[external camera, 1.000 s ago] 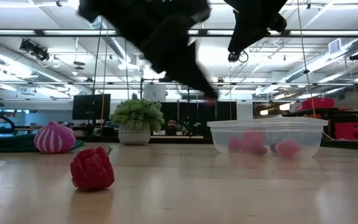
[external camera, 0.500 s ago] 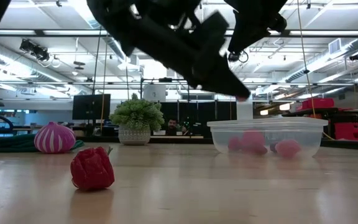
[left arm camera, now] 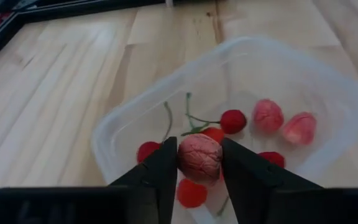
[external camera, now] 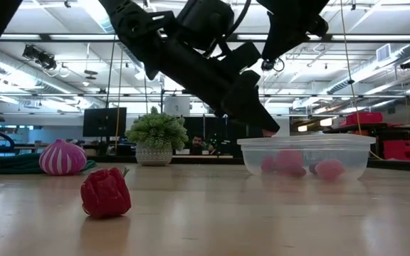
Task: Pick and placing Produce into tupperware
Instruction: Put the peach into the transparent bin, then put the cherry into the transparent bin, then put the onion into the transparent bin
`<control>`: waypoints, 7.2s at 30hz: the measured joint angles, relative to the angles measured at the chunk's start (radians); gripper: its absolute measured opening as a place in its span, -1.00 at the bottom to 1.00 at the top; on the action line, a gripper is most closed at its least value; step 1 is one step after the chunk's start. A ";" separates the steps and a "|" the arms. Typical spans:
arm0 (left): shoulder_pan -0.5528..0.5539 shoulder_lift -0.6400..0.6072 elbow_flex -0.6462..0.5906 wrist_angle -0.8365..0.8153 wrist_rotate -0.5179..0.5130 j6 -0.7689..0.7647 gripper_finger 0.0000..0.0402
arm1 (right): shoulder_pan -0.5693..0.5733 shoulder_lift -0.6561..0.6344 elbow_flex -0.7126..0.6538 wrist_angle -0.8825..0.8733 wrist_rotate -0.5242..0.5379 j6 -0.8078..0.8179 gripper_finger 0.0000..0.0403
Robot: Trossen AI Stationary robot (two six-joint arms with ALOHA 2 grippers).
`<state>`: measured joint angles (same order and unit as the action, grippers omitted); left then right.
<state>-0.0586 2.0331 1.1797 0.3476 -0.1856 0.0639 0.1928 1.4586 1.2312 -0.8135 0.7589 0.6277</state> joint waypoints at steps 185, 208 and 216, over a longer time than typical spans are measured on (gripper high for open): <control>-0.098 -0.887 -0.002 -1.475 -0.147 -0.368 -0.80 | 0.181 0.455 0.071 -0.270 -0.214 0.654 -0.57; -0.223 -0.890 -0.103 -1.580 -0.114 -0.665 -0.82 | 0.096 0.108 0.072 0.376 -0.037 -0.107 -0.42; -0.427 -0.890 -0.373 -1.368 -0.114 -0.894 -0.83 | 0.072 0.150 0.071 0.389 -0.116 -0.160 -0.42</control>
<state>-0.4860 1.1431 0.8069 -1.0204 -0.2991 -0.8303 0.2646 1.6082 1.3025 -0.4244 0.6433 0.4674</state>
